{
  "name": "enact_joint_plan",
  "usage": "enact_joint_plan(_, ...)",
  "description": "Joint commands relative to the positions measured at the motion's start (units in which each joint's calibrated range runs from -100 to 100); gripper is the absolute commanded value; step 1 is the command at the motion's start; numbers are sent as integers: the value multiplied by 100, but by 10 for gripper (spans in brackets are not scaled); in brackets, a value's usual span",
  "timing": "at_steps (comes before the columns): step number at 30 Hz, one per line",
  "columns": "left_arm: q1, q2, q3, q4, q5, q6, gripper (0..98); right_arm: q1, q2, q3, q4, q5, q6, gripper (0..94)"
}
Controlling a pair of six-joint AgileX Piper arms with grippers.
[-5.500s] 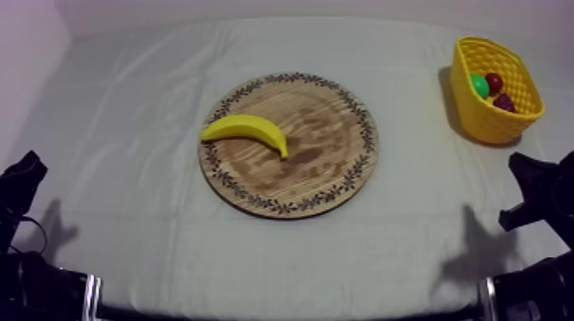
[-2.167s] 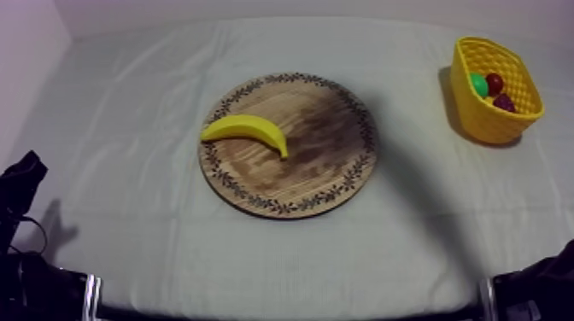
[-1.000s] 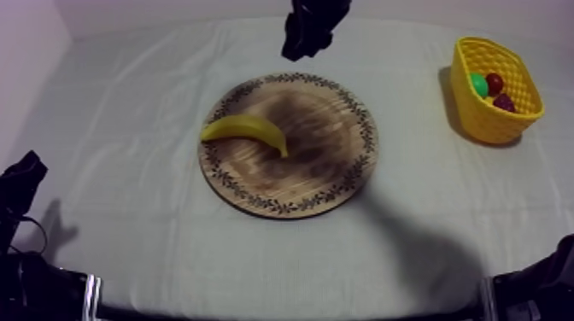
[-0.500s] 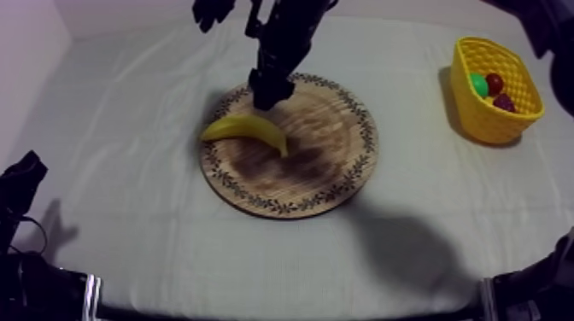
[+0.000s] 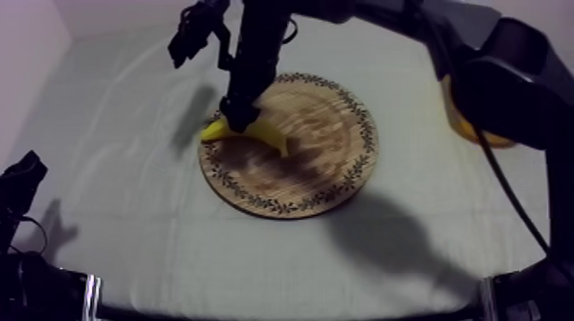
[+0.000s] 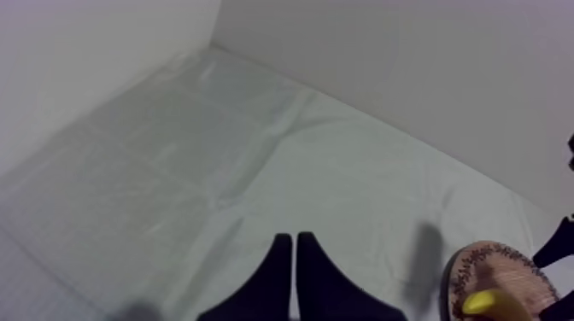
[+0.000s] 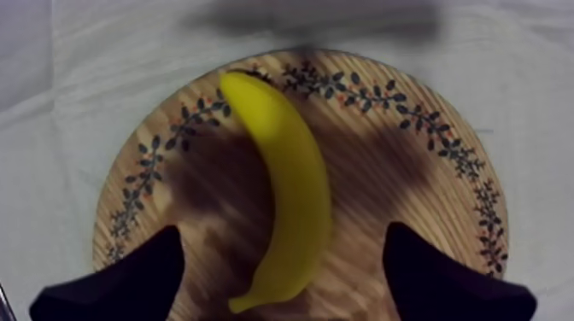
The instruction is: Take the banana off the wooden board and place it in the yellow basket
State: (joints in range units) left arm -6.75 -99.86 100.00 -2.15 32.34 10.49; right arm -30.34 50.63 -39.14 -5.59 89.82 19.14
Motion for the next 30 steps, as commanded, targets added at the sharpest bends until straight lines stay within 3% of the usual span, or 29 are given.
enact_joint_plan(1, -2, 4, 0, 3, 0, -1, 1, 3, 430, -734, 31, 165, -40, 753)
enact_joint_plan(6, -2, 4, 0, 3, 0, -1, 1, 50, 943, -1401, 100, 395, -69, 732)
enact_joint_plan(15, -2, 4, 0, 3, 0, -1, 1, 70, 1256, -1420, 226, 439, -42, 661)
enact_joint_plan(30, -2, 4, 0, 3, 0, -1, 1, 59, 1345, -1092, 292, 404, 8, 430)
